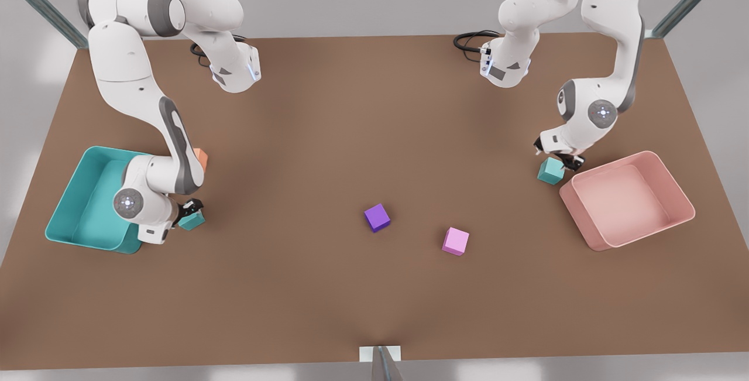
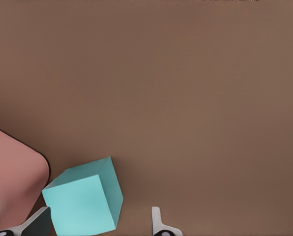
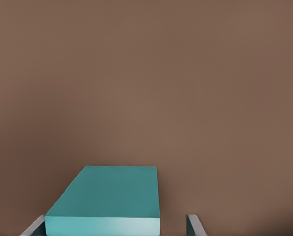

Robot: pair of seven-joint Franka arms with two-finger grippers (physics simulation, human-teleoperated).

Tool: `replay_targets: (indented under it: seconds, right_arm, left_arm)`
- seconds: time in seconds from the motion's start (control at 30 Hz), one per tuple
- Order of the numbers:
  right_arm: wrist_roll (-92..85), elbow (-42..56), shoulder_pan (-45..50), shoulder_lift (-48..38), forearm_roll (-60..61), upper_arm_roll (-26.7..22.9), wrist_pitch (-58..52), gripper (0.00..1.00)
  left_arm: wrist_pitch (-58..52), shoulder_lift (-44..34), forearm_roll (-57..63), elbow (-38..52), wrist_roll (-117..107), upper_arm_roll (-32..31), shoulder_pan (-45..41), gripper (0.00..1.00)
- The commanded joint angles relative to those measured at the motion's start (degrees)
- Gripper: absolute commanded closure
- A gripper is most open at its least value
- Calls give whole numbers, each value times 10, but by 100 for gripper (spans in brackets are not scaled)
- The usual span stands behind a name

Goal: Stack the two blue cubes on top of each other

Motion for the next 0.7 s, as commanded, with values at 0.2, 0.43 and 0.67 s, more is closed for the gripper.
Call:
replay_targets:
  seconds: [0.2,0.43,0.67]
  right_arm:
    - [-13,-3,0,13,1,1,20,0]
    - [-29,-8,-3,21,1,1,22,0]
    - [-37,-5,-3,21,1,1,22,48]
  left_arm:
    - [19,27,7,20,21,-1,60,1]
    - [4,35,9,37,30,-1,63,1]
    - [-20,20,9,37,27,-1,63,1]
